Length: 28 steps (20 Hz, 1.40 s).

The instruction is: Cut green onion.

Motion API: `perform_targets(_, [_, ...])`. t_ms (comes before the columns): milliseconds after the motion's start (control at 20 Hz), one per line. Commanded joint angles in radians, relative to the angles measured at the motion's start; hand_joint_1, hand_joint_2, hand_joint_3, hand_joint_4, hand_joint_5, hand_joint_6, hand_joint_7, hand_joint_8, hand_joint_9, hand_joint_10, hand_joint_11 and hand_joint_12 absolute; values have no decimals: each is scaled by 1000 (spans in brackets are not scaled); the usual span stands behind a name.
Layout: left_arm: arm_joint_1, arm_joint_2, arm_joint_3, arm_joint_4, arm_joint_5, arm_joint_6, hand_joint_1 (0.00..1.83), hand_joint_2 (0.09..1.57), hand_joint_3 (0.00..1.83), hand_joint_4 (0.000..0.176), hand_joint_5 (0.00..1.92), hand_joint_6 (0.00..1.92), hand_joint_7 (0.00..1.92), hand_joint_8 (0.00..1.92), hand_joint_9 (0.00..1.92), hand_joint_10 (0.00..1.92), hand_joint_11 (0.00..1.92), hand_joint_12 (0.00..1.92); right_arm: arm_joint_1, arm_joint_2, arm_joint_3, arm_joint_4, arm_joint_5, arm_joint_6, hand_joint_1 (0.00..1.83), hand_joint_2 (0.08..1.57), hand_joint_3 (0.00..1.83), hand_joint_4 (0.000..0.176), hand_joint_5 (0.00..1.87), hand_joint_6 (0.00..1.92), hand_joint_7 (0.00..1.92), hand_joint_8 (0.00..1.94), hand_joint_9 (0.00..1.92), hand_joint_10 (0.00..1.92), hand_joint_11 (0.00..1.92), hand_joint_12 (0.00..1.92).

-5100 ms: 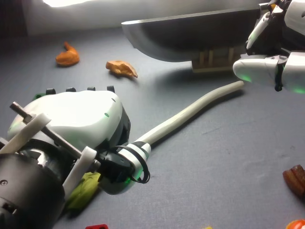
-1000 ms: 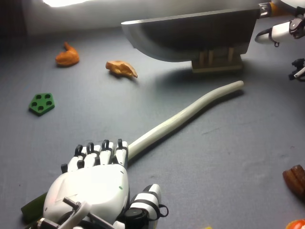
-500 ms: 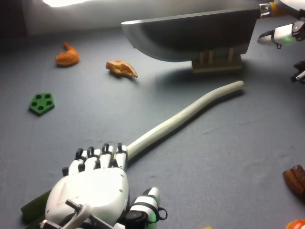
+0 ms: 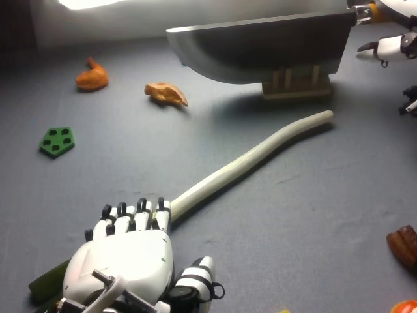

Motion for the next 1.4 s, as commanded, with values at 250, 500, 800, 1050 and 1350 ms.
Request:
perform_targets(250, [1, -4, -3, 76, 55, 0, 0, 1419, 0, 0, 0, 0, 0, 0, 0, 0, 0, 0, 4, 11, 13, 34, 111, 4, 1224, 988, 2, 0, 900, 1805, 1228, 1941, 1315, 1921, 1387, 1921])
perform_targets(500, [4, -7, 3, 70, 55, 0, 0, 1407, 0, 0, 2, 1, 3, 1, 0, 0, 0, 0, 7, 11, 15, 34, 111, 4, 1449, 1145, 185, 162, 1353, 1910, 1569, 1941, 1700, 1921, 1750, 1921])
perform_targets(800, [5, -7, 7, 71, 55, 0, 0, 1425, 0, 0, 1, 0, 0, 0, 0, 0, 0, 0, 11, 11, 16, 34, 122, 4, 1465, 1163, 189, 176, 1367, 1921, 1589, 1941, 1705, 1921, 1750, 1921])
perform_targets(1050, [4, -7, 9, 71, 55, 0, 0, 1434, 4, 0, 12, 5, 0, 0, 0, 0, 0, 0, 13, 13, 18, 34, 154, 2, 1466, 1150, 187, 176, 1319, 1921, 1576, 1941, 1682, 1921, 1724, 1921])
perform_targets(1350, [3, -7, 14, 65, 55, 0, 0, 1436, 3, 0, 0, 0, 0, 0, 0, 0, 0, 0, 18, 18, 22, 34, 201, -6, 1492, 1126, 179, 176, 1282, 1921, 1544, 1941, 1644, 1921, 1679, 1921])
